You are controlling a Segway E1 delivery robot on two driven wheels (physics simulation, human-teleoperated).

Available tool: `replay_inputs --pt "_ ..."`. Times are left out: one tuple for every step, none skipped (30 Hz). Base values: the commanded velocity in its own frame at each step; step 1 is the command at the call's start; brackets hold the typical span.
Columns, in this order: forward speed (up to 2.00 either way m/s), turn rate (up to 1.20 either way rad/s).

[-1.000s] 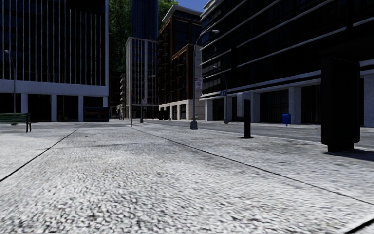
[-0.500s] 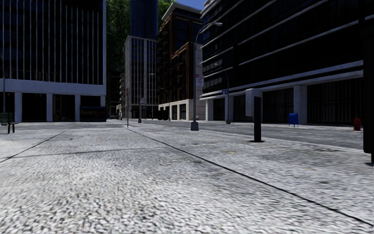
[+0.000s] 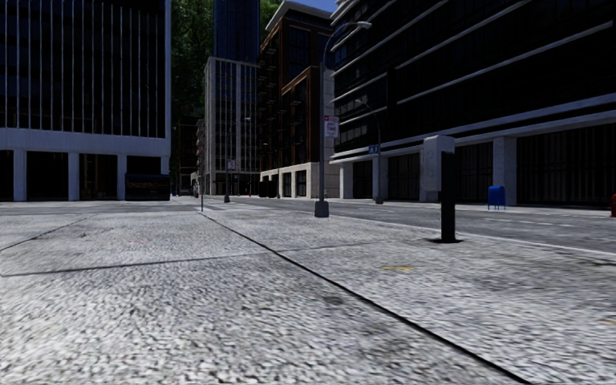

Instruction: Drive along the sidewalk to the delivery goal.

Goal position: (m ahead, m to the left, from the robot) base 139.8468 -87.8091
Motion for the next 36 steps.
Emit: replay_inputs --pt "2.0 0.0" --pt "2.0 0.0" --pt "2.0 0.0" --pt "2.0 0.0" --pt "2.0 0.0" --pt "2.0 0.0" --pt "2.0 0.0" --pt "2.0 0.0" --pt "2.0 0.0" --pt "2.0 0.0" --pt "2.0 0.0" --pt "2.0 0.0" --pt "2.0 0.0" --pt "2.0 0.0" --pt "2.0 0.0" --pt "2.0 0.0" --pt "2.0 0.0" --pt "2.0 0.0" --pt "2.0 0.0" --pt "2.0 0.0" --pt "2.0 0.0" --pt "2.0 0.0" --pt "2.0 0.0" --pt "2.0 0.0" --pt "2.0 0.0" --pt "2.0 0.0" --pt "2.0 0.0" --pt "2.0 0.0" --pt "2.0 0.0" --pt "2.0 0.0" --pt "2.0 0.0" --pt "2.0 0.0" --pt "2.0 0.0" --pt "2.0 0.0" --pt "2.0 0.0" --pt "2.0 0.0"
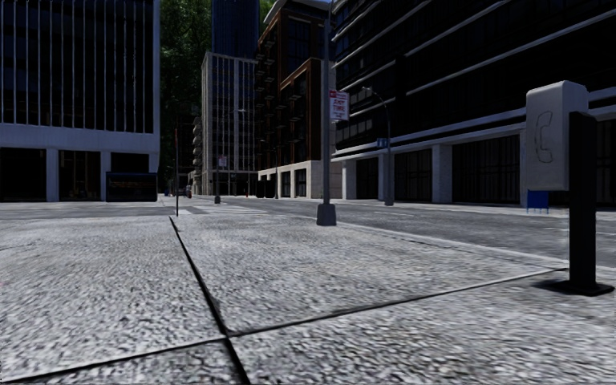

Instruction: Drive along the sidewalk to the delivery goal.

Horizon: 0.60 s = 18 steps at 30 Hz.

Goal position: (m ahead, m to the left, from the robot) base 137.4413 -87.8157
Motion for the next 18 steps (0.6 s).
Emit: replay_inputs --pt "2.0 0.0" --pt "2.0 0.0" --pt "2.0 0.0" --pt "2.0 0.0" --pt "2.0 0.0" --pt "2.0 0.0" --pt "2.0 0.0" --pt "2.0 0.0" --pt "2.0 0.0" --pt "2.0 0.0" --pt "2.0 0.0" --pt "2.0 0.0" --pt "2.0 0.0" --pt "2.0 0.0" --pt "2.0 0.0" --pt "2.0 0.0" --pt "2.0 0.0" --pt "2.0 0.0"
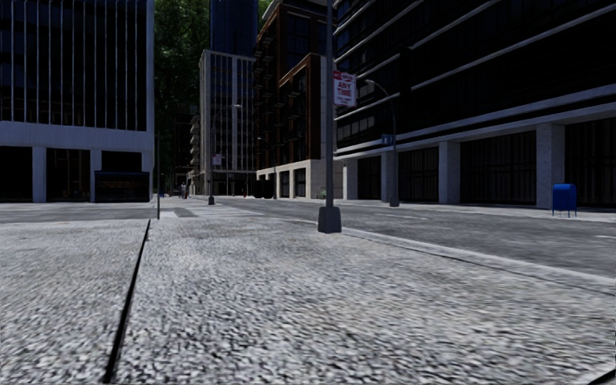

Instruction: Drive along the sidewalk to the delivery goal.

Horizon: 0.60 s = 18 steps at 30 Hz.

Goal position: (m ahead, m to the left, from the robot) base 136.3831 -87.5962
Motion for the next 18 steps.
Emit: replay_inputs --pt "2.0 0.0" --pt "2.0 0.0" --pt "2.0 0.0" --pt "2.0 0.0" --pt "2.0 0.0" --pt "2.0 0.0" --pt "2.0 0.0" --pt "2.0 0.0" --pt "2.0 0.01" --pt "2.0 0.14" --pt "2.0 0.24" --pt "2.0 0.35" --pt "2.0 0.46" --pt "2.0 0.46" --pt "2.0 0.5" --pt "2.0 0.51" --pt "2.0 0.47" --pt "2.0 0.2"
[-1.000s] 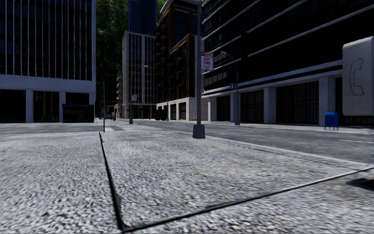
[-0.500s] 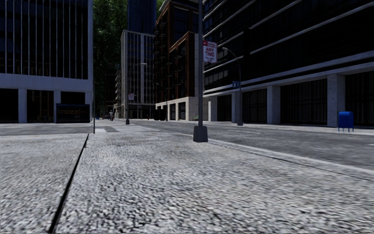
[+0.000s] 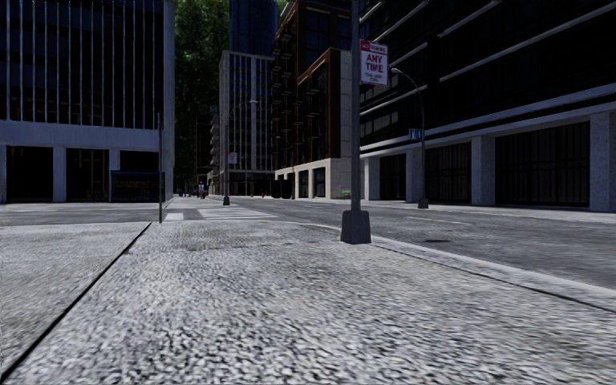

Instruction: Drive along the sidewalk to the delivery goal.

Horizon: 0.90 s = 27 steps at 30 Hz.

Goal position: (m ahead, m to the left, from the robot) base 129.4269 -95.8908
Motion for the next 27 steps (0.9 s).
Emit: replay_inputs --pt "2.0 0.03" --pt "2.0 0.03" --pt "2.0 0.0" --pt "2.0 0.0" --pt "2.0 0.0" --pt "2.0 0.0" --pt "2.0 0.0" --pt "2.0 0.0" --pt "2.0 0.0" --pt "2.0 0.0" --pt "2.0 0.0" --pt "2.0 0.0" --pt "2.0 0.0" --pt "2.0 0.0" --pt "2.0 0.0" --pt "2.0 0.0" --pt "2.0 0.0" --pt "2.0 0.15" --pt "2.0 0.34" --pt "2.0 0.34" --pt "2.0 0.51" --pt "2.0 0.57" --pt "2.0 0.59" --pt "2.0 0.59" --pt "2.0 0.59" --pt "2.0 0.59" --pt "2.0 0.59"
